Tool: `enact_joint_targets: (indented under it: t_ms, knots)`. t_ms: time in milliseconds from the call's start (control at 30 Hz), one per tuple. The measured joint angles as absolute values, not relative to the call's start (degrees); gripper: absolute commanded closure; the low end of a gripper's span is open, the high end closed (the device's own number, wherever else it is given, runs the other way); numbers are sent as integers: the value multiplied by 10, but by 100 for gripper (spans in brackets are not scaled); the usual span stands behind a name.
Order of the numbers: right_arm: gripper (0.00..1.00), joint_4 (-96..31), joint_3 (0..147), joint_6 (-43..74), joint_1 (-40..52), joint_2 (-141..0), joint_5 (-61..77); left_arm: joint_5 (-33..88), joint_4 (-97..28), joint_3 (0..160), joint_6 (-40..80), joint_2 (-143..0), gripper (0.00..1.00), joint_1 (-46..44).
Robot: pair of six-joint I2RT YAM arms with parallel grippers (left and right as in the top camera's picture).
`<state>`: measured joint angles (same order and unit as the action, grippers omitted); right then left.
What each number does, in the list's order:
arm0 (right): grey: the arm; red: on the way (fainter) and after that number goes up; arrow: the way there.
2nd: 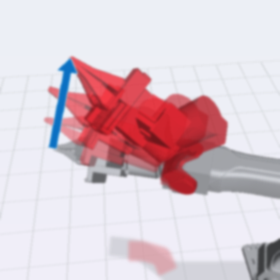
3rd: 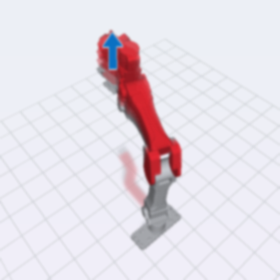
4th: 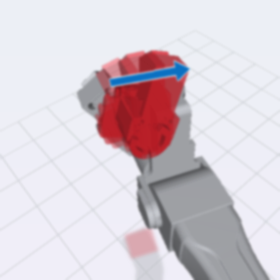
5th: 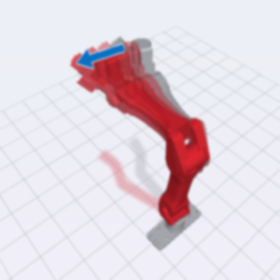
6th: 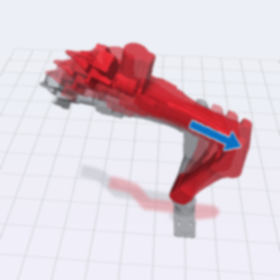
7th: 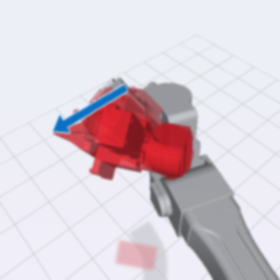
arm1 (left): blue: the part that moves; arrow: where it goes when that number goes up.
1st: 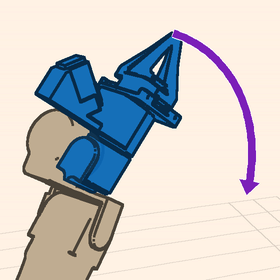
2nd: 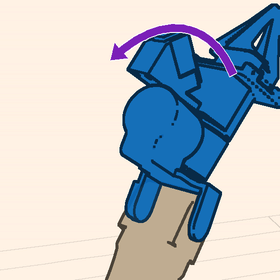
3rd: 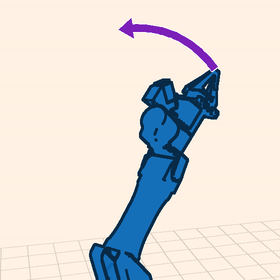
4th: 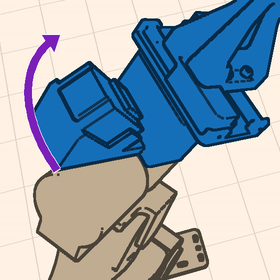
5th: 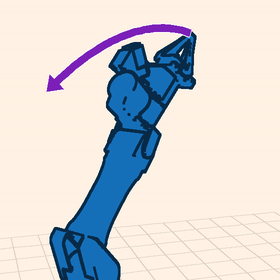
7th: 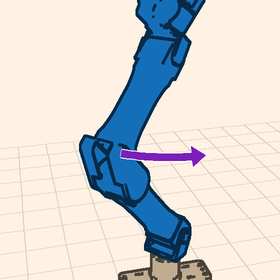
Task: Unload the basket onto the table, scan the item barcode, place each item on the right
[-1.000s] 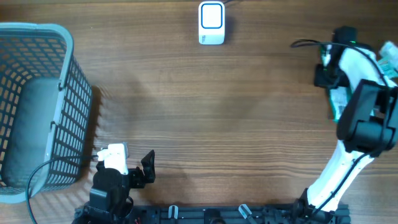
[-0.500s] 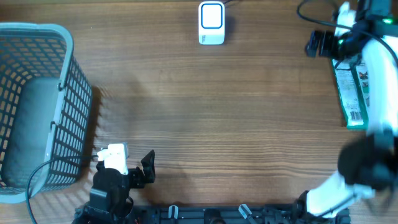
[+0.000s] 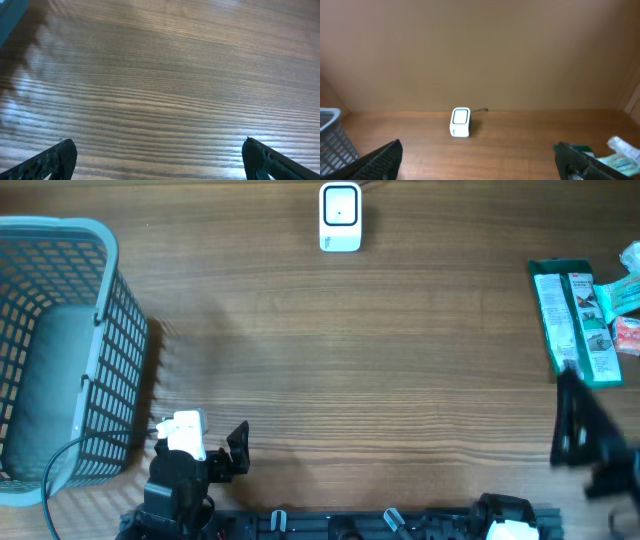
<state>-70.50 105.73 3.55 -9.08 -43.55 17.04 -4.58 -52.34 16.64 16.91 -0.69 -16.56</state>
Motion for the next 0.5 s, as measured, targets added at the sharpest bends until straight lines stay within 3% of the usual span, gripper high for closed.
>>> enact_joint_targets:
  t_ms: [133, 333, 500]
  knots:
    - [0, -688, 1033, -1, -91, -388, 172, -46, -523, 166, 169, -7, 0, -166]
    - [0, -303, 668, -42, -86, -227, 215, -46, -523, 166, 169, -7, 0, -166]
    - [0, -12, 341, 0, -86, -61, 241, -46, -523, 166, 169, -7, 0, -166]
